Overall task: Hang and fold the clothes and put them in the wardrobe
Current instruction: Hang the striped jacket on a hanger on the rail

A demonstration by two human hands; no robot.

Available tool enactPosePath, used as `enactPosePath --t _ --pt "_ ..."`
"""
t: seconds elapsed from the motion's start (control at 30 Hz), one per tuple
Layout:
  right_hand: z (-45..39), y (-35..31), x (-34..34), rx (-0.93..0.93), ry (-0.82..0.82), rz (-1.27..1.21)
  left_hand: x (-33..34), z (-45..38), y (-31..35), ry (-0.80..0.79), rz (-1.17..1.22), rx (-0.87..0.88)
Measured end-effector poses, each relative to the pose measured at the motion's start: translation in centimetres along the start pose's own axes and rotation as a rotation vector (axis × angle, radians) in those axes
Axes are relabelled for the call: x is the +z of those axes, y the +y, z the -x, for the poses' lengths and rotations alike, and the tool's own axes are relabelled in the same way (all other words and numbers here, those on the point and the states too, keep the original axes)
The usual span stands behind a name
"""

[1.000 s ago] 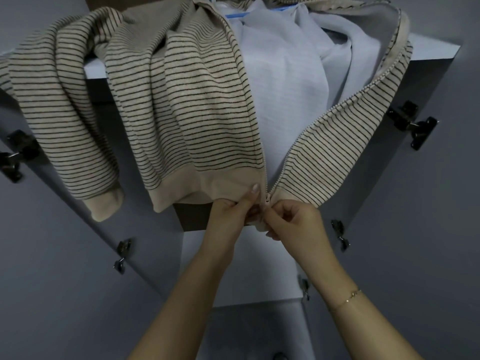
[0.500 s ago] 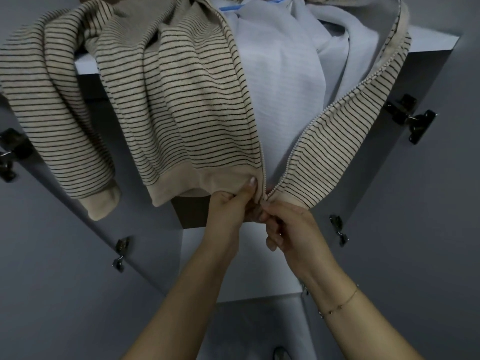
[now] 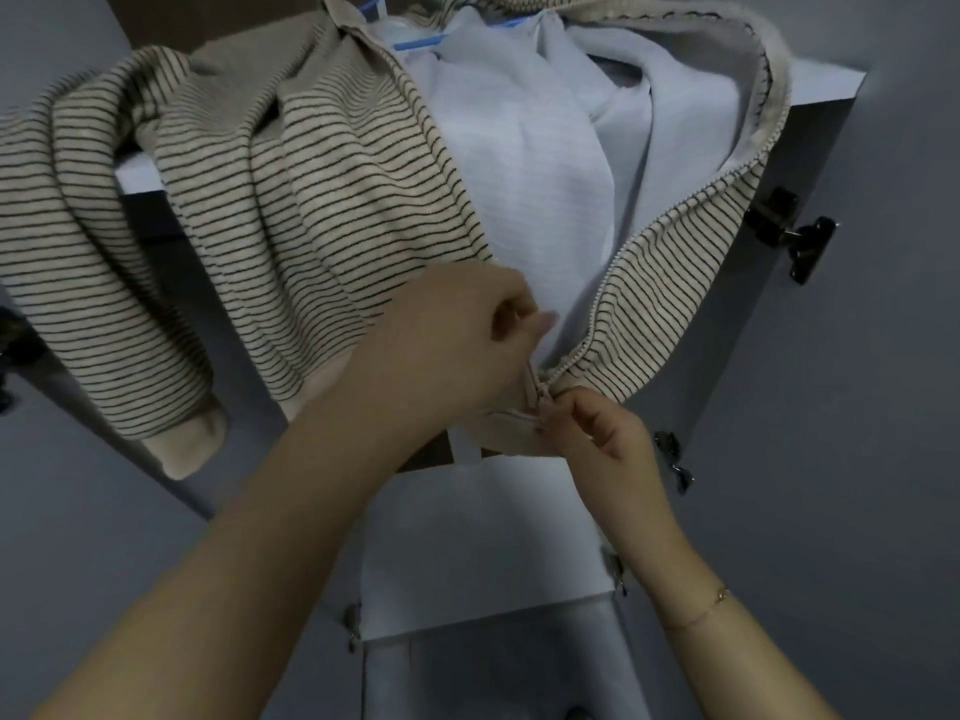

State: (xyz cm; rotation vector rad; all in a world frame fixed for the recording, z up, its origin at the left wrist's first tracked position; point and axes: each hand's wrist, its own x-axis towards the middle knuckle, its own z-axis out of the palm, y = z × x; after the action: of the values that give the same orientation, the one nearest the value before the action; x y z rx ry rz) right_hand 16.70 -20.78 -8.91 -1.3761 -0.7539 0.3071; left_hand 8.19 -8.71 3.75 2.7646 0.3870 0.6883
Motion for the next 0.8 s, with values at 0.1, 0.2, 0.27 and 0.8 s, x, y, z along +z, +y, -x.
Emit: enactPosePath --t 0.1,0.2,0.27,0.8 --pt "0.1 -0.3 -0.1 -0.021 -0.010 0.033 1.5 -4.6 1.1 -0.345 -0.268 0.043" --pt "0.1 -0.4 -0.4 0.002 -0.020 -0.001 1.9 -6.3 0.5 -0.579 -0.153 0.038" --pt "-0.1 -0.6 -0.6 0.009 -0.009 0.000 1.8 -6.2 0.5 -0.656 0.055 0.062" --pt "0.2 -1.5 1.8 0.229 0.150 -0.203 4.6 -3.0 -2.9 0.064 0.167 0.021"
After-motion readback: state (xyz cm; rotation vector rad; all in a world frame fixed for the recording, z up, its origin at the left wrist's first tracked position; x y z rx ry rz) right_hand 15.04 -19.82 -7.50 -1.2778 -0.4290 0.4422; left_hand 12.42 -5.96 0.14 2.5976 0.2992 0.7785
